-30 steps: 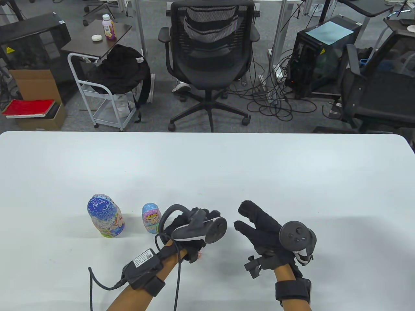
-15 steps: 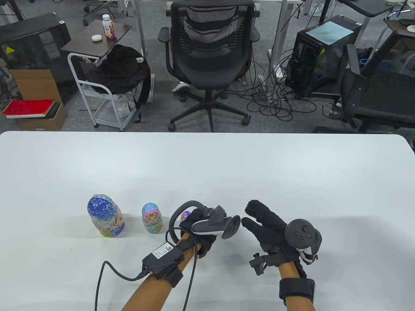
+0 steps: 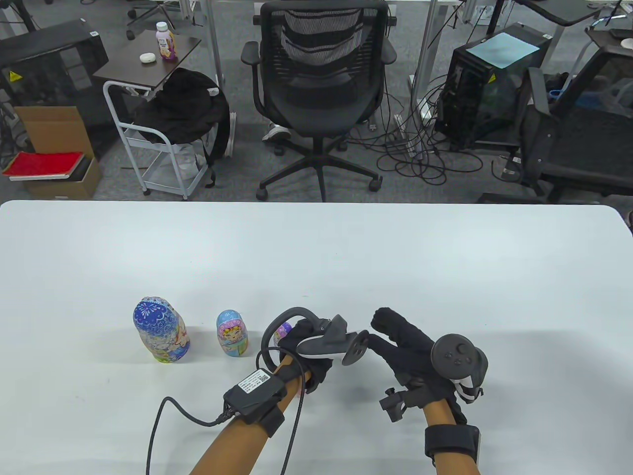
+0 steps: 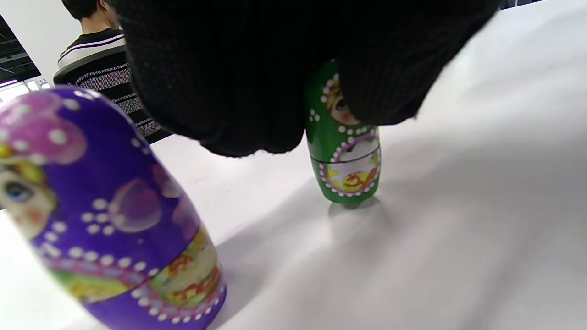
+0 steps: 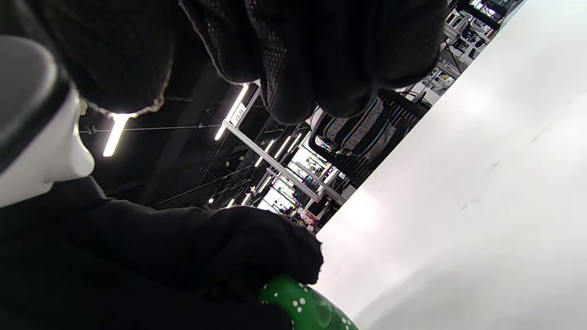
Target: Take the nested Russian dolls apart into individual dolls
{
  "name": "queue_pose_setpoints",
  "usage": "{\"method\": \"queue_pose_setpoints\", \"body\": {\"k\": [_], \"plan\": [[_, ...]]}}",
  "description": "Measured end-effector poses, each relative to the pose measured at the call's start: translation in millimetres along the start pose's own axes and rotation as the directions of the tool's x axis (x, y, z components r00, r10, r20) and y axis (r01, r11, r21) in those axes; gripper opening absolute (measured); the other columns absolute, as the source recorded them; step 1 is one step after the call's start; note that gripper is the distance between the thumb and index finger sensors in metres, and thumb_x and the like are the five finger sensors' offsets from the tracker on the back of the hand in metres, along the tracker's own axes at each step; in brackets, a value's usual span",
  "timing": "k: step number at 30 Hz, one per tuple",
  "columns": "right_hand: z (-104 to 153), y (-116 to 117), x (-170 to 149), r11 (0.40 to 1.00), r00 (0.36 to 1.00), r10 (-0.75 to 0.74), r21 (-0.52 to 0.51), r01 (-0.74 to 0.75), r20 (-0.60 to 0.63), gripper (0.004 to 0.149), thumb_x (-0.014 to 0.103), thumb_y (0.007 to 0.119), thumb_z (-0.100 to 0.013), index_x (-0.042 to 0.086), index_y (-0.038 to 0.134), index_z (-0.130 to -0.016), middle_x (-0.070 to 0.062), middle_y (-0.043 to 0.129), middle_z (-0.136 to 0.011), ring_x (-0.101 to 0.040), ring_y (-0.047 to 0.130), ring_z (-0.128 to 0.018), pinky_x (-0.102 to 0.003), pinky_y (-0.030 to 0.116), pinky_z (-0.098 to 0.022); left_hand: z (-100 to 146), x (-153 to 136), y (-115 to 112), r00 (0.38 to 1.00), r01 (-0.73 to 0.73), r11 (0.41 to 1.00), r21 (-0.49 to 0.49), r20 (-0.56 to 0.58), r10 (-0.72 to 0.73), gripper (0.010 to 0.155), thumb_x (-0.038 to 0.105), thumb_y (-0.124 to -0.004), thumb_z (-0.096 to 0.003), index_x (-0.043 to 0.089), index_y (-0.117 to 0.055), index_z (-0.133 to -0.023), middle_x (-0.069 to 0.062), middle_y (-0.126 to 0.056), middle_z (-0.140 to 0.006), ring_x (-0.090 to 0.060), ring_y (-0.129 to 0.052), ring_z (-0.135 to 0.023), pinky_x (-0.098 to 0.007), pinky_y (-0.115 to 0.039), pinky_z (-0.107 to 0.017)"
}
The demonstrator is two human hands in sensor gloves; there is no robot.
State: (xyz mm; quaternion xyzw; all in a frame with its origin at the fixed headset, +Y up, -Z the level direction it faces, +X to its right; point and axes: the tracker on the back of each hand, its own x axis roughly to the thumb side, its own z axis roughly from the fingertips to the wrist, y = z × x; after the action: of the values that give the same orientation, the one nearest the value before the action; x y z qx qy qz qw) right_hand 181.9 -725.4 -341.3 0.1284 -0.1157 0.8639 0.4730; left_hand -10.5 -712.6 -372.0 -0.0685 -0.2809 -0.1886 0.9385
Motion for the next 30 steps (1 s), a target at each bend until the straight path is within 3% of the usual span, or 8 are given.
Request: {"method": "queue_pose_setpoints", "body": {"k": [13, 20, 26, 30], "plan": [[0, 1, 0, 1.000, 1.000, 0.000, 0.012, 0.000, -0.001, 0.070, 0.050, 0.087, -0.042, 0.013, 0.072, -0.100, -0.021, 0.091, -0.089, -0.043, 0.088, -0.081, -0.053, 0.076, -0.060, -1, -1, 0, 1.000, -0.003, 0.999, -0.041, -0.006, 0.003, 0.055, 0.039, -0.079, -0.0545, 0.021, -0.067, -0.105, -0.009, -0.089, -0.096, -0.030, -0.098, -0.079, -0.039, -0.088, -0.057], [-1, -1, 1, 1.000, 1.000, 0.004, 0.016, -0.004, 0.004, 0.070, 0.050, 0.087, -0.043, 0.013, 0.071, -0.100, -0.021, 0.091, -0.089, -0.043, 0.088, -0.081, -0.053, 0.075, -0.061, 3, -2, 6, 1.000, 0.007, 1.000, 0.004, -0.009, -0.007, 0.062, 0.045, -0.082, -0.0526, 0.021, -0.065, -0.107, -0.010, -0.087, -0.098, -0.032, -0.096, -0.081, -0.040, -0.087, -0.058], [-1, 0, -1, 1.000, 1.000, 0.015, 0.023, -0.015, 0.000, 0.070, 0.050, 0.087, -0.043, 0.013, 0.072, -0.100, -0.020, 0.092, -0.089, -0.043, 0.088, -0.081, -0.053, 0.076, -0.060, 38, -11, 42, 1.000, -0.005, 0.990, 0.141, 0.022, 0.002, 0.061, 0.047, -0.082, -0.0522, 0.021, -0.067, -0.106, -0.011, -0.087, -0.098, -0.032, -0.096, -0.080, -0.040, -0.087, -0.058], [-1, 5, 0, 0.998, 0.999, 0.035, 0.048, -0.035, 0.004, 0.070, 0.050, 0.087, -0.043, 0.013, 0.072, -0.099, -0.021, 0.092, -0.088, -0.043, 0.089, -0.080, -0.053, 0.076, -0.060, 72, -9, 40, 0.998, -0.025, 0.986, 0.165, 0.066, 0.015, 0.060, 0.052, -0.081, -0.0517, 0.021, -0.071, -0.103, -0.008, -0.092, -0.092, -0.030, -0.100, -0.074, -0.039, -0.088, -0.055]]}}
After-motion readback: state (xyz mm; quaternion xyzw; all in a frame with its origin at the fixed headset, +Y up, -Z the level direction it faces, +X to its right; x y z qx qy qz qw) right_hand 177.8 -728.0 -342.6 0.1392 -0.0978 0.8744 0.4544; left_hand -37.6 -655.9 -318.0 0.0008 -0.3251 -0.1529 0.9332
